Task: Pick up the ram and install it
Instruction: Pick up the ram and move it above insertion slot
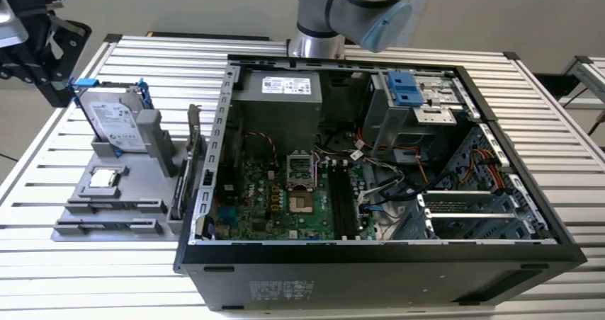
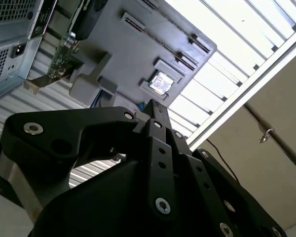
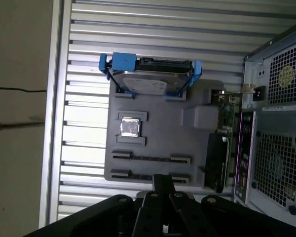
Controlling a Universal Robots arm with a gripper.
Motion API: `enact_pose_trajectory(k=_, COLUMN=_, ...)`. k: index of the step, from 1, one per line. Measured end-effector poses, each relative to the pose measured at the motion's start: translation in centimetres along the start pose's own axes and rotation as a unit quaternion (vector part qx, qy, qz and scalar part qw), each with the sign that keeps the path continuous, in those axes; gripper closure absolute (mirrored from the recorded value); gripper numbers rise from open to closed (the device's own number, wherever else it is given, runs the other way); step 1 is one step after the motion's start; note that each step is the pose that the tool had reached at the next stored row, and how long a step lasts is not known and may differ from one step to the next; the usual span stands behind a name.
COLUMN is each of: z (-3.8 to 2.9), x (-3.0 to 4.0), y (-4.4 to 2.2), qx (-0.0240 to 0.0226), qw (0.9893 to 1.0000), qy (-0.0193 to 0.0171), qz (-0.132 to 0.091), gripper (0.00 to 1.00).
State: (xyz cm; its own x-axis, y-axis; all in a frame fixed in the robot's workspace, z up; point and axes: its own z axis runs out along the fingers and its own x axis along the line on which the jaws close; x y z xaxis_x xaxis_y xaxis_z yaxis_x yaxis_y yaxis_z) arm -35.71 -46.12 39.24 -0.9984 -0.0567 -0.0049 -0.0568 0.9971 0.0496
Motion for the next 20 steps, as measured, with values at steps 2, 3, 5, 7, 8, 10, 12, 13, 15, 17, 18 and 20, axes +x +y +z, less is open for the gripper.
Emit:
enact_pose_trajectory(k=2, z=-0.01, x=0.01, y=-0.26, qx=0.0000, qw=1.0000, qy=0.0000, qz=0.000, gripper=1.00)
enact_pose_trajectory(k=3, z=-0.02, x=0.02, y=-0.38, qx=0.0000, qw=1.0000, qy=0.0000, qz=0.000, gripper=1.00)
enact_pose_trajectory(k=5, z=-0.03, x=0.03, y=-0.64, qx=0.0000, qw=1.0000, qy=0.0001, qz=0.000, gripper=1.00)
enact_pose_trajectory(k=7, z=-0.05, x=0.05, y=-0.90, qx=0.0000, qw=1.0000, qy=0.0001, qz=0.000, gripper=1.00)
enact_pose_trajectory(k=8, z=-0.05, x=0.06, y=-1.02, qx=0.0000, qw=1.0000, qy=0.0002, qz=0.000, gripper=1.00)
enact_pose_trajectory(k=10, z=-0.06, x=0.07, y=-1.27, qx=0.0000, qw=1.0000, qy=0.0001, qz=0.000, gripper=1.00)
enact_pose_trajectory(k=12, z=-0.08, x=0.08, y=-1.52, qx=0.0000, qw=1.0000, qy=0.0002, qz=0.000, gripper=1.00)
enact_pose_trajectory(k=13, z=-0.09, x=0.09, y=-1.64, qx=0.0000, qw=1.0000, qy=0.0002, qz=0.000, gripper=1.00)
enact_pose_trajectory(k=15, z=-0.10, x=0.11, y=-1.88, qx=0.0000, qw=1.0000, qy=0.0003, qz=0.000, gripper=1.00)
enact_pose_trajectory(k=17, z=-0.11, x=0.12, y=-2.13, qx=0.0000, qw=1.0000, qy=0.0003, qz=0.000, gripper=1.00)
enact_pose_trajectory(k=18, z=-0.11, x=0.13, y=-2.25, qx=0.0000, qw=1.0000, qy=0.0003, qz=0.000, gripper=1.00)
enact_pose_trajectory(k=20, z=-0.12, x=0.14, y=-2.48, qx=0.0000, qw=1.0000, qy=0.0003, qz=0.000, gripper=1.00)
